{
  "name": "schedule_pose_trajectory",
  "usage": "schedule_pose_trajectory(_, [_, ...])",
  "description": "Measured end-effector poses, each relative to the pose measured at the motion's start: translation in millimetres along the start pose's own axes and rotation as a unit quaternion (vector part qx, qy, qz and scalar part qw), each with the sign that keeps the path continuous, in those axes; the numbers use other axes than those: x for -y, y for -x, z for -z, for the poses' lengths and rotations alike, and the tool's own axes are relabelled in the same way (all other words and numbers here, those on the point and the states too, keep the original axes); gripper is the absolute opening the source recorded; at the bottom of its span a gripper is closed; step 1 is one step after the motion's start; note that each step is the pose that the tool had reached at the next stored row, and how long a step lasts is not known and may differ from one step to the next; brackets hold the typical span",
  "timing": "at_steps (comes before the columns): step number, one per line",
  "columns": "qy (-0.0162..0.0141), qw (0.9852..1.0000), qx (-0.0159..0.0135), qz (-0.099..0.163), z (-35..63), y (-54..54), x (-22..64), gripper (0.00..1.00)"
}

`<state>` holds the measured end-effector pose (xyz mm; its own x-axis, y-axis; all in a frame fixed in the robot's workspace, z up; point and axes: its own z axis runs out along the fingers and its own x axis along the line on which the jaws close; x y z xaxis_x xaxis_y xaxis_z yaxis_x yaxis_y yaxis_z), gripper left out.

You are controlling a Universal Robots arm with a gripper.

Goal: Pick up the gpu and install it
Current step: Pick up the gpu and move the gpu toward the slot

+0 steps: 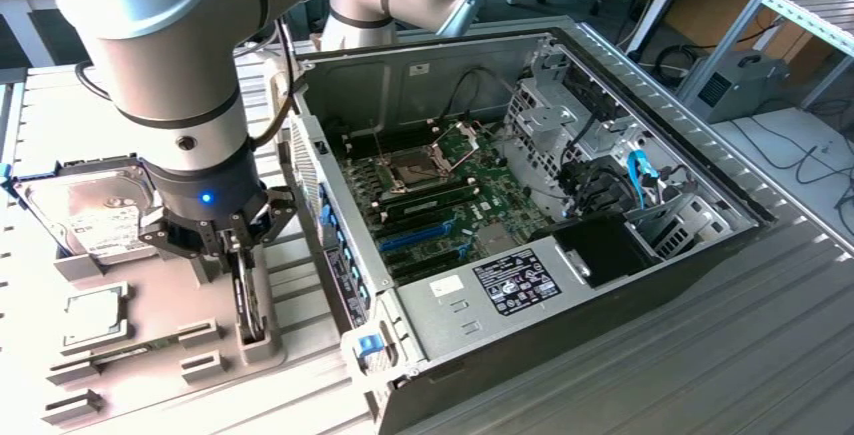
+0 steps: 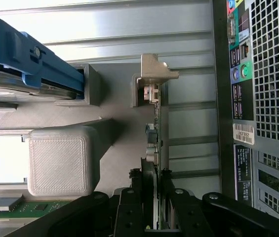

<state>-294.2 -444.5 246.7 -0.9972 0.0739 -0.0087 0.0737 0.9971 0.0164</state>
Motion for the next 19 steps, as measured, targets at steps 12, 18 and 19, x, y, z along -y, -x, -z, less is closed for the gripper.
schedule_pose_trajectory(12, [-0.002,1.0,0.0002,0.0,8.0,0.1,-0.1,0.26])
schedule_pose_trajectory(18, [-0.002,1.0,0.0002,0.0,27.2,0.2,-0.5,0.26])
schedule_pose_trajectory(19, [-0.0019,1.0,0.0002,0.0,32.4,0.4,-0.5,0.26])
